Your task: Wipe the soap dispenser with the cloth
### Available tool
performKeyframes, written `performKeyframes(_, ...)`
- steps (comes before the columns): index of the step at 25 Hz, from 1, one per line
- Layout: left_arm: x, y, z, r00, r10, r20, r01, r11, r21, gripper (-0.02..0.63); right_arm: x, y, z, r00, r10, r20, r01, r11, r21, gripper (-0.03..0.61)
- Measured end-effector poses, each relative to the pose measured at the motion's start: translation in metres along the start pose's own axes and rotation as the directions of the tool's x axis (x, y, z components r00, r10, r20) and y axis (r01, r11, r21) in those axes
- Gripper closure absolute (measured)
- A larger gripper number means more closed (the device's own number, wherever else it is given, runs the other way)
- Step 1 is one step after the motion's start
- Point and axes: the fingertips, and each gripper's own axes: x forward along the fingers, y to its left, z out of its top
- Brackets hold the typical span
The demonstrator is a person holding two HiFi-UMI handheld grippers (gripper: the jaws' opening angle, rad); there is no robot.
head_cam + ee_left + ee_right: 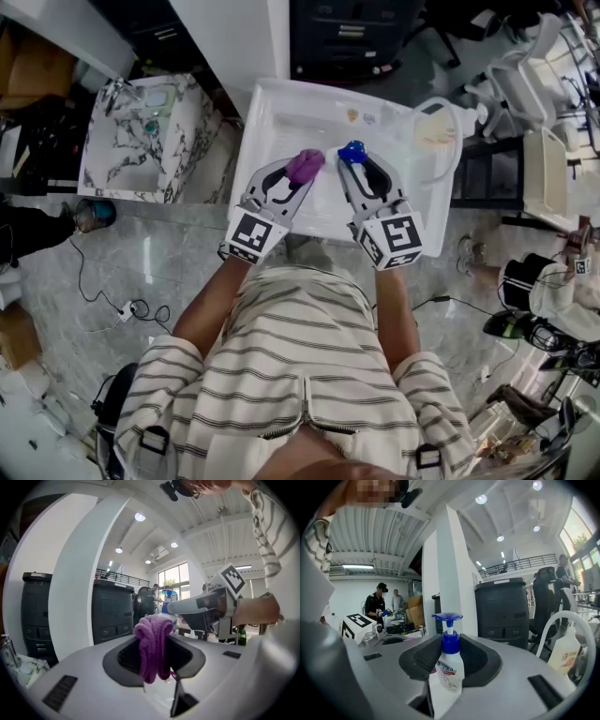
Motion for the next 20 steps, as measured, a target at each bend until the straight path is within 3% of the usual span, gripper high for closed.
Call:
performKeyframes(10,0.01,0.006,0.002,0.988,-0.157,-0.016,0.157,0.985,0.075,0.489,-0.004,0.01,-0.005,0.993,0.11,-0.032,-0.111,0.993,-0.029,0.445)
performKeyframes(20,0.022,-0.006,-0.004,0.919,-0.388,-0.065,0.394,0.911,0.122,0.492,-0.011,0.017,-0.012,0.975,0.213,-0.056,-0.216,0.976,-0.042,0.445)
